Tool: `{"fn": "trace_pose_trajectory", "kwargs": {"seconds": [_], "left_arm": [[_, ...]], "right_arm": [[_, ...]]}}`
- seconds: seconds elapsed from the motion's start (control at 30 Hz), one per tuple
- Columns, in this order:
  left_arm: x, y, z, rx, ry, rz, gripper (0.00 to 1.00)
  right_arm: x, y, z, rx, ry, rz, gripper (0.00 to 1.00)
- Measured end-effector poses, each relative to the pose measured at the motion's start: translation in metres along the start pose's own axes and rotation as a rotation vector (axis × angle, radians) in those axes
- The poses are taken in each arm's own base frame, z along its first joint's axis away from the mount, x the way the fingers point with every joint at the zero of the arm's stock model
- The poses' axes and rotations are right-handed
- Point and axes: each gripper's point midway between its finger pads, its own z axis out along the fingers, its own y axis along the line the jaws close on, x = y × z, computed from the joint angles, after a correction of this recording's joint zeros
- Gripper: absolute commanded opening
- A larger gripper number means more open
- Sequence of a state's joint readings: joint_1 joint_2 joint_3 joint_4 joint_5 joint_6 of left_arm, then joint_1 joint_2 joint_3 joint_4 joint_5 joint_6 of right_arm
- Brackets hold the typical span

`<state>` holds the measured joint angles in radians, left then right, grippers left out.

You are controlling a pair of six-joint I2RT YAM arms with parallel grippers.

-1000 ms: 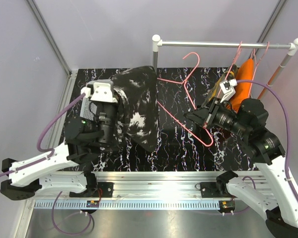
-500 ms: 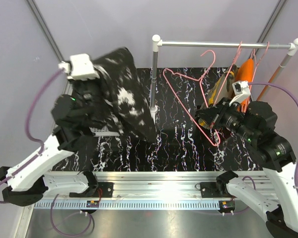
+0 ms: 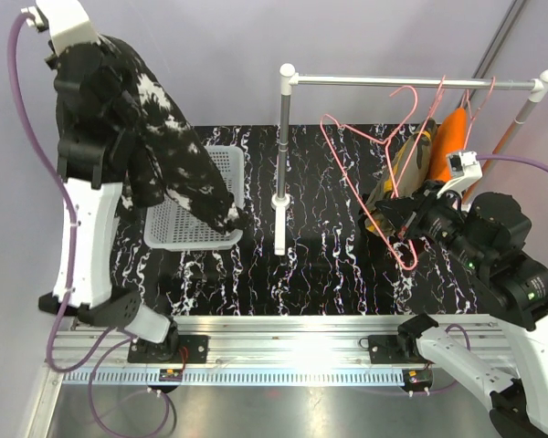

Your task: Remove the trousers from the hanger

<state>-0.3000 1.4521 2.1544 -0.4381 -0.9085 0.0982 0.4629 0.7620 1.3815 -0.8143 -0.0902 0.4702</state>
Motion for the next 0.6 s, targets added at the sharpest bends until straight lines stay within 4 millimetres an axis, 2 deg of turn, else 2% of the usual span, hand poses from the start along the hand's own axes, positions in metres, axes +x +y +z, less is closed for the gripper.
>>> {"fn": "trace_pose_trajectory", "kwargs": {"seconds": [0.03, 0.1, 0.33, 0.5, 0.6], "left_arm": [[0.005, -0.005, 0.007, 0.007, 0.022, 0.011, 0.00], [0.008, -0.001, 0.024, -0.013, 0.036, 0.011, 0.00], [0.026, 0.014, 0.047, -0.044, 0.076, 0.014, 0.00], [0.040, 0.043, 0.072, -0.112, 0.106, 0.004, 0.00], [0.048, 0.056, 0.080, -0.144, 0.123, 0.008, 0.00]], "right_arm": [[0.000, 0.000, 0.000, 0.001, -0.001, -0.004, 0.00], [0.000, -0.001, 0.000, 0.004, 0.001, -0.010, 0.00], [0.004, -0.004, 0.003, 0.014, 0.020, -0.020, 0.00], [0.008, -0.006, 0.008, 0.020, 0.045, -0.022, 0.00], [0.010, -0.007, 0.011, 0.024, 0.055, -0.021, 0.00]]}}
